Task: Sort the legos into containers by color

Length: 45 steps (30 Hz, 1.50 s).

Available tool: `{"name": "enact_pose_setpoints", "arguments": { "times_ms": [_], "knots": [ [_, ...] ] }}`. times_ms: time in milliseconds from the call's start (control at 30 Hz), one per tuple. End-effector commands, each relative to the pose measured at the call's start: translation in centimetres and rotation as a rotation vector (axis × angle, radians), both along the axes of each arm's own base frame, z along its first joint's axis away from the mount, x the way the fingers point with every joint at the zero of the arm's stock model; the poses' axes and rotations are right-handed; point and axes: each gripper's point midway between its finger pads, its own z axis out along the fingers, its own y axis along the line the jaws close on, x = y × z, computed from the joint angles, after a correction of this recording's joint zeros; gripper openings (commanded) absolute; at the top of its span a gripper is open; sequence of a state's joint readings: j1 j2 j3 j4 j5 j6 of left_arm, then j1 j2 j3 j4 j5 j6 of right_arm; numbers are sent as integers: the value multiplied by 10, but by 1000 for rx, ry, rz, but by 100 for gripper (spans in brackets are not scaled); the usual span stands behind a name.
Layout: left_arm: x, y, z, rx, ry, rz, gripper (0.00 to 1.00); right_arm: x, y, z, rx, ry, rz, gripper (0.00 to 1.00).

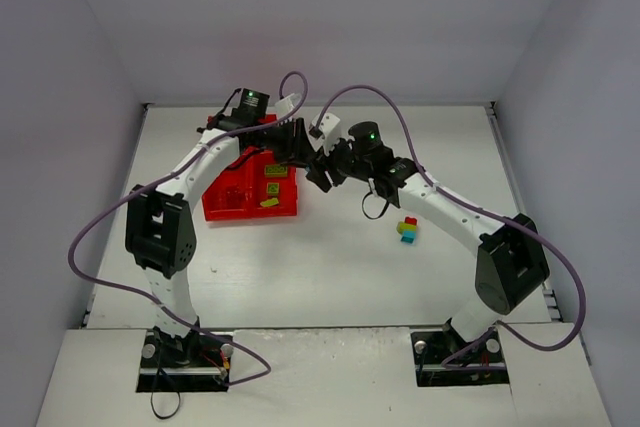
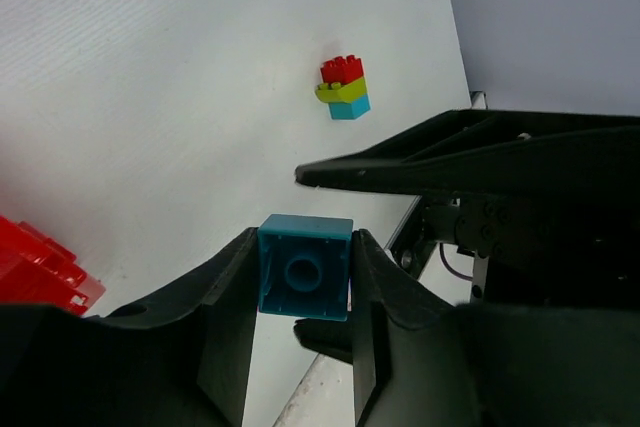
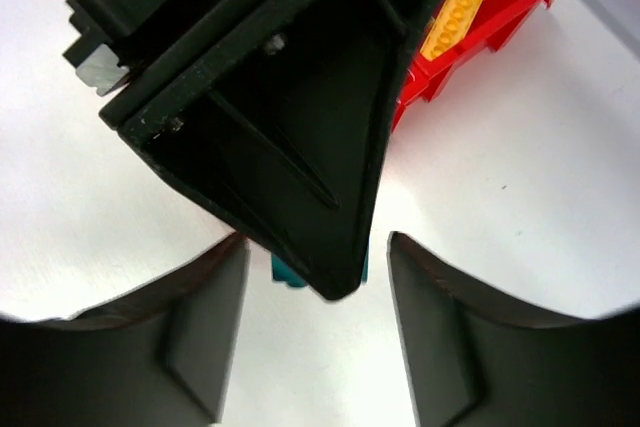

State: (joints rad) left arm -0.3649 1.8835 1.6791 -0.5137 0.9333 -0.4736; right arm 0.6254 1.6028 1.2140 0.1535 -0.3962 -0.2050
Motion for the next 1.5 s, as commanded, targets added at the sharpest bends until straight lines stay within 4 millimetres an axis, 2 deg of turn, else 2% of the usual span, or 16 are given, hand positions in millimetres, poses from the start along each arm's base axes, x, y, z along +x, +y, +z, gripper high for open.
{"name": "enact_pose_setpoints", "arguments": {
  "times_ms": [0,67,167,233,367,467,500,533,600,667,767,967,1033,1233,1267,1467],
  "knots": [
    [21,15,32,1,-145,46,11,18,4,37,63,-90,-46,61],
    [34,36,28,46,-159,101,11,25,-5,33,62,-69,-84,74],
    [58,75,25,139,-187,208,10,35,-20,29,69,-23,-166,80],
    [76,98,30,183,-220,279,11,45,-39,26,79,2,-242,81],
    [124,171,28,415,-313,507,12,57,-79,16,112,91,-420,81],
    [152,204,27,538,-357,615,13,62,-114,5,115,147,-578,81],
    [163,219,17,608,-356,666,13,62,-124,1,111,159,-622,81],
    [172,226,23,631,-388,699,15,59,-136,-10,80,178,-678,81],
    [187,239,7,689,-384,739,17,54,-149,-14,68,196,-744,81],
    [199,243,7,699,-402,764,25,46,-167,-23,32,215,-824,81],
    [215,246,-14,725,-382,778,38,27,-191,-38,-16,262,-926,82],
    [223,246,-18,722,-380,787,67,-21,-232,-64,-105,372,-1107,83],
    [222,244,-14,708,-381,788,70,-35,-237,-69,-101,414,-1138,84],
    [203,223,22,592,-385,777,73,-69,-243,-101,-97,575,-1164,85],
    [196,220,37,570,-402,783,73,-72,-244,-105,-100,590,-1167,85],
    [146,174,50,516,-361,684,73,-80,-248,-131,-128,703,-1176,84]
  ]
}}
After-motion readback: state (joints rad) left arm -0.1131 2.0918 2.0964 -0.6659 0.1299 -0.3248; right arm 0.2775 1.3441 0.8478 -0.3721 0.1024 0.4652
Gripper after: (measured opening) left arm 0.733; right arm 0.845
